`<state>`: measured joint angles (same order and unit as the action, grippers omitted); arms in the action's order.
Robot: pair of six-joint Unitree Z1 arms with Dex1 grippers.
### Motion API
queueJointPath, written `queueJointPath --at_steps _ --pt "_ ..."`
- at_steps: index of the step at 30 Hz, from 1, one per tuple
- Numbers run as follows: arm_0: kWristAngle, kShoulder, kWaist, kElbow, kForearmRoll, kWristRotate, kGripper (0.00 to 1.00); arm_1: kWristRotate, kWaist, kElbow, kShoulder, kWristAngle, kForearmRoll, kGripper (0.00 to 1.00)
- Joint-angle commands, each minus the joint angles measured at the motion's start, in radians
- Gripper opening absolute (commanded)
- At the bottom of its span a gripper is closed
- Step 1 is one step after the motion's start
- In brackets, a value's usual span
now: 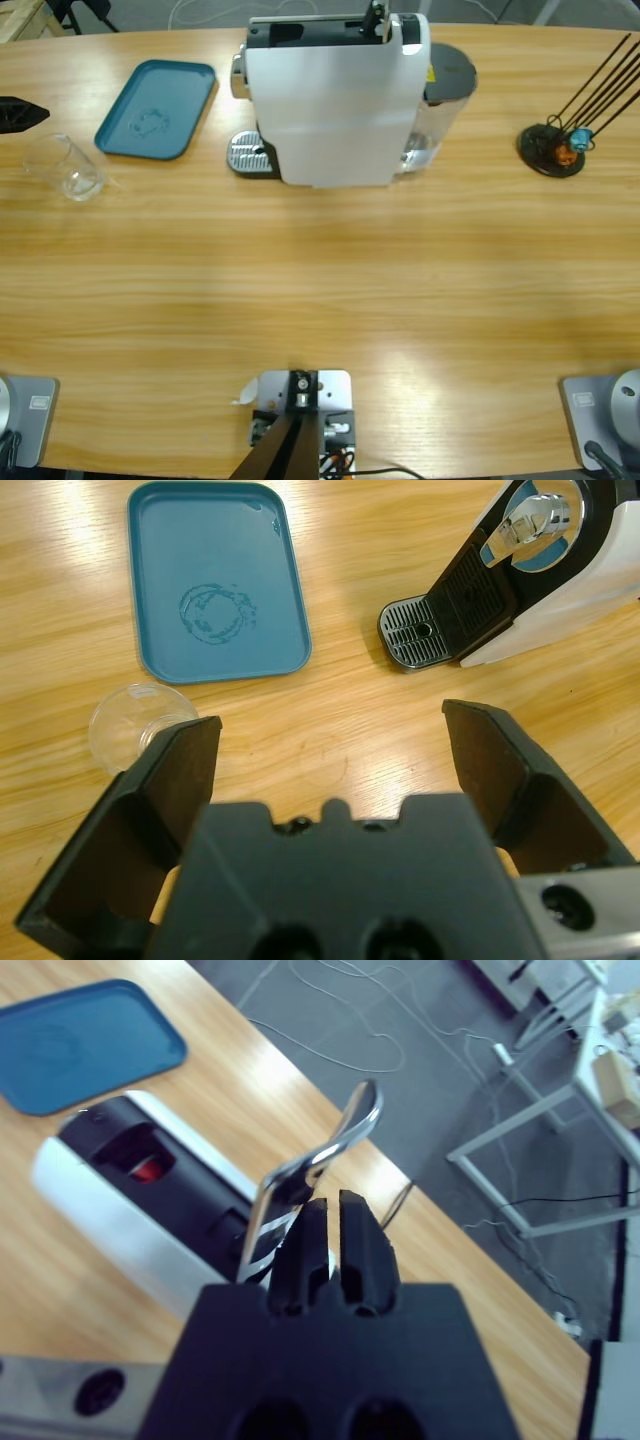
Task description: Pour coffee
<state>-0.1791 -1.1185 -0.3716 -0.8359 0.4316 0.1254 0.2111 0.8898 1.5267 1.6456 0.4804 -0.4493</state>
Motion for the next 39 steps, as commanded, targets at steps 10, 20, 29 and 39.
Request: queueJointPath --at_steps 10,20,29,39 --pt "-0.007 -0.046 -0.01 0.028 0.001 -0.008 0.959 -0.003 0.126 0.077 0.067 0.127 -0.063 0.0" --pt "-0.007 -0.046 -0.012 0.029 0.001 -0.009 0.959 -0.023 0.161 0.142 0.192 0.124 -0.065 0.0" --pt "-0.007 -0.056 -0.012 0.027 0.001 -0.012 0.959 0.0 0.161 0.179 0.281 0.104 -0.063 0.0" --pt "-0.005 -0.057 -0.012 0.027 0.001 -0.012 0.964 -0.024 0.161 0.132 0.308 0.071 -0.05 0.0"
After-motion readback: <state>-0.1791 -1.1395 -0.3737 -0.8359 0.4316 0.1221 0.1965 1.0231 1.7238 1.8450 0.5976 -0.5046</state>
